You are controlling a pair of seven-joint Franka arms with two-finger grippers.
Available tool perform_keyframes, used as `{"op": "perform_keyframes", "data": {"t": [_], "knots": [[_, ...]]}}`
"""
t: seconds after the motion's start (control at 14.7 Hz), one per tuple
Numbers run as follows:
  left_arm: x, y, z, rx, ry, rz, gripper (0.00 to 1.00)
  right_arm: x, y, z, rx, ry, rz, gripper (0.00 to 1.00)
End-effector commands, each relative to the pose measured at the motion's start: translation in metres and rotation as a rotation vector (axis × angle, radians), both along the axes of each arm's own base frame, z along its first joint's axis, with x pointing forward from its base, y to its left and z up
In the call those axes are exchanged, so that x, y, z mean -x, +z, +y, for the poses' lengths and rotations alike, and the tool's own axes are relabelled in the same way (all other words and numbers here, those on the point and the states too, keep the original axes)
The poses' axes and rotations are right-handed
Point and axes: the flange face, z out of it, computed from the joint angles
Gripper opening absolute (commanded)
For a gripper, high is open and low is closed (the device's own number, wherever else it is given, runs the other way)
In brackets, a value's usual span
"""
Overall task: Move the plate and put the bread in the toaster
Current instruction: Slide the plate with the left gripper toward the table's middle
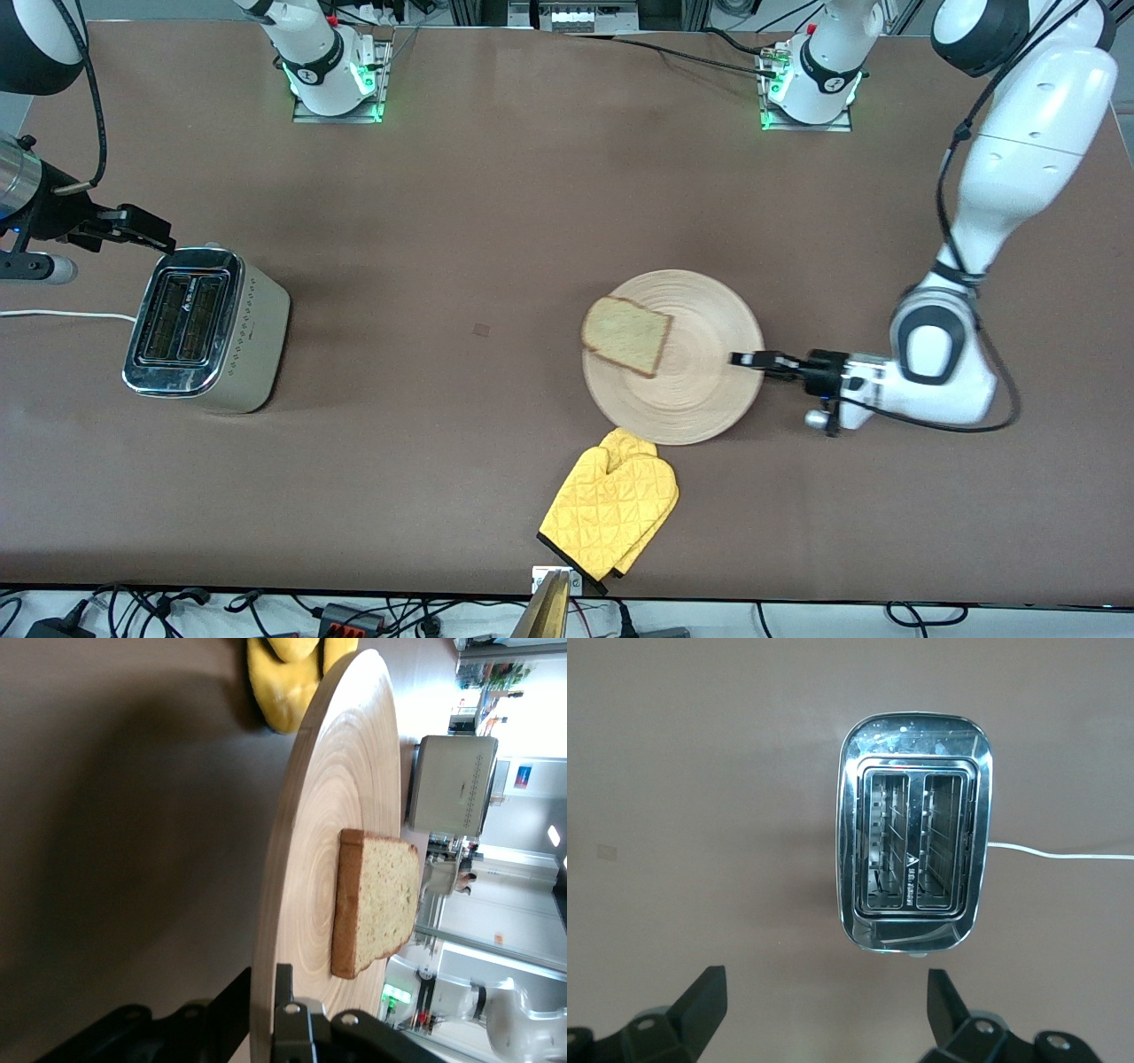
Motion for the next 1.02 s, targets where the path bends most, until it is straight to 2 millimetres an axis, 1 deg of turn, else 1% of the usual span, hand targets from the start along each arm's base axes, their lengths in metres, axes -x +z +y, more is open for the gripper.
{"op": "perform_keyframes", "data": {"t": [0.0, 0.14, 0.2, 0.34, 0.41, 0.48, 0.54, 0.61, 0.68, 0.75, 0.82, 0.95], "knots": [[0.026, 0.001, -0.07, -0.007, 0.074, -0.015, 0.01, 0.003, 0.0, -0.003, -0.013, -0.001, 0.029, 1.0], [0.039, -0.008, -0.11, 0.006, 0.075, 0.007, 0.01, 0.004, 0.0, -0.003, -0.013, 0.0, 0.037, 1.0], [0.045, -0.013, -0.124, 0.0, 0.079, 0.006, 0.01, 0.004, 0.0, -0.003, -0.012, 0.001, 0.037, 1.0], [0.058, -0.016, -0.152, -0.012, 0.054, 0.008, 0.01, 0.004, 0.0, -0.003, -0.012, 0.004, 0.037, 1.0], [0.064, -0.018, -0.168, -0.016, 0.062, 0.016, 0.01, 0.004, 0.0, -0.003, -0.012, 0.005, 0.037, 1.0], [0.07, -0.026, -0.18, -0.034, 0.098, 0.018, 0.01, 0.004, 0.0, -0.003, -0.012, 0.007, 0.037, 1.0], [0.075, -0.028, -0.194, -0.049, 0.122, 0.014, 0.01, 0.003, 0.001, -0.003, -0.011, 0.005, 0.035, 1.0], [0.078, -0.028, -0.201, -0.052, 0.124, 0.017, 0.07, 0.003, 0.001, -0.003, -0.004, 0.006, 0.035, 1.0], [0.075, -0.027, -0.197, -0.05, 0.135, 0.016, 0.41, 0.003, 0.001, -0.002, -0.003, 0.006, 0.035, 1.0], [0.072, -0.026, -0.193, -0.055, 0.143, 0.002, 0.86, 0.003, 0.003, 0.0, 0.0, 0.01, 0.031, 1.0], [0.07, -0.021, -0.189, -0.063, 0.149, -0.015, 1.0, 0.003, 0.003, 0.0, 0.004, 0.01, 0.029, 1.0], [0.056, -0.002, -0.173, -0.058, 0.172, -0.041, 1.0, 0.005, 0.007, 0.002, 0.01, 0.01, 0.028, 1.0]]}}
